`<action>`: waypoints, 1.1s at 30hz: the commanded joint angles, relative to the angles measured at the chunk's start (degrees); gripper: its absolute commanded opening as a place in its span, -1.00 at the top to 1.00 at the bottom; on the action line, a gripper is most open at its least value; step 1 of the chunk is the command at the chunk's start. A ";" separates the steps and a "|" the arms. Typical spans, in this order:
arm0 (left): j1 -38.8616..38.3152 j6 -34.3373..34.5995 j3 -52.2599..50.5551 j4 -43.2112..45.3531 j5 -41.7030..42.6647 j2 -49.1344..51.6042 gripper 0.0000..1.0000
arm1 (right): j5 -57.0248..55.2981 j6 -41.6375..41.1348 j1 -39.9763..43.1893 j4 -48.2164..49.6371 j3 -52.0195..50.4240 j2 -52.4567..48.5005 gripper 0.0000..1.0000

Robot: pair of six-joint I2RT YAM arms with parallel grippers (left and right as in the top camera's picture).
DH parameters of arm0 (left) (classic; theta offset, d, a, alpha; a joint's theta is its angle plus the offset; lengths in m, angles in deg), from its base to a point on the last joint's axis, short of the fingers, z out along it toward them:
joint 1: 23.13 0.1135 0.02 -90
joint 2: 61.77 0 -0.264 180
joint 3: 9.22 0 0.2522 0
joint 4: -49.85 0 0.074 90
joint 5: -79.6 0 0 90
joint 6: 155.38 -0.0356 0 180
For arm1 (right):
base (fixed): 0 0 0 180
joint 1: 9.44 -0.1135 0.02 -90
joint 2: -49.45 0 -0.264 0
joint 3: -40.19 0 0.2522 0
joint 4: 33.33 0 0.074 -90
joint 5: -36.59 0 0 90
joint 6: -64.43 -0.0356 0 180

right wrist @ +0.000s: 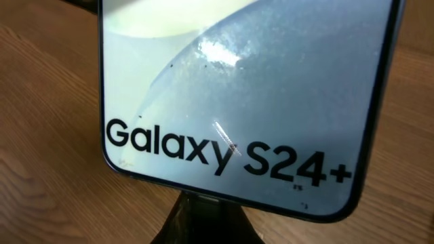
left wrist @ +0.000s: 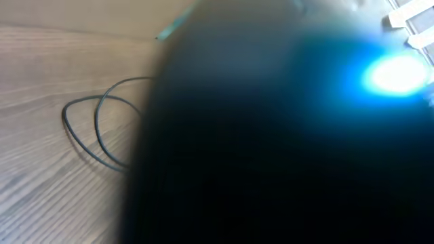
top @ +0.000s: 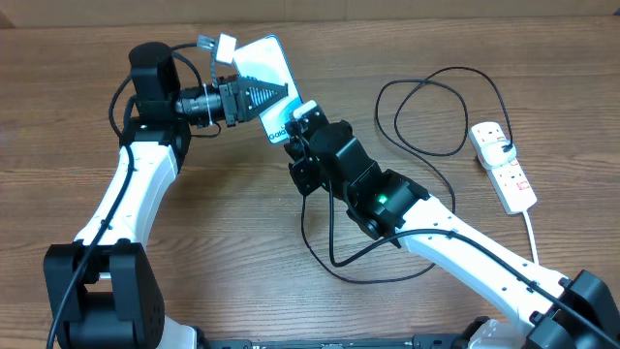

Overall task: Plug charger to phone and switch on socket
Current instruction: 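Lower the phone flat onto the table with the left gripper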

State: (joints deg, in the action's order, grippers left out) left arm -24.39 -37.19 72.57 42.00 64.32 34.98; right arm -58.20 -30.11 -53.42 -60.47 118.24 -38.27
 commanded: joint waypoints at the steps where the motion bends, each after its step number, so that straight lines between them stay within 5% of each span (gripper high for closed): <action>1: -4.42 -4.02 -2.32 -2.71 6.10 0.00 0.92 | 1.03 -2.16 0.24 2.38 8.48 2.34 0.93; 4: -4.42 -4.26 -2.32 -2.69 5.60 0.00 0.92 | 1.49 -2.14 0.24 2.19 8.50 2.38 0.90; 8: -4.42 -4.22 -2.32 -3.82 2.14 0.00 0.92 | 1.49 -2.78 0.24 1.46 8.55 3.37 0.30; 13: -5.22 -3.69 -2.32 -10.21 -17.94 0.02 0.92 | 1.53 -6.58 0.24 -5.55 8.55 7.54 -0.19; 17: -7.26 -4.96 -2.32 -12.79 -22.21 0.61 0.92 | 1.27 -6.60 0.31 -7.61 8.55 11.47 -0.53; 25: -6.51 -14.75 -2.29 -22.03 -15.98 8.52 0.92 | -0.92 -6.58 2.29 -8.70 8.55 14.75 -0.71; 33: 1.55 -18.01 -2.25 -33.55 -18.69 17.07 0.92 | -0.94 -6.58 2.40 -10.54 8.52 14.75 -0.76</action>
State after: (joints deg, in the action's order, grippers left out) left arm -26.33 -51.71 70.13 9.91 45.17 50.37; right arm -58.36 -36.29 -51.13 -71.23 126.39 -24.06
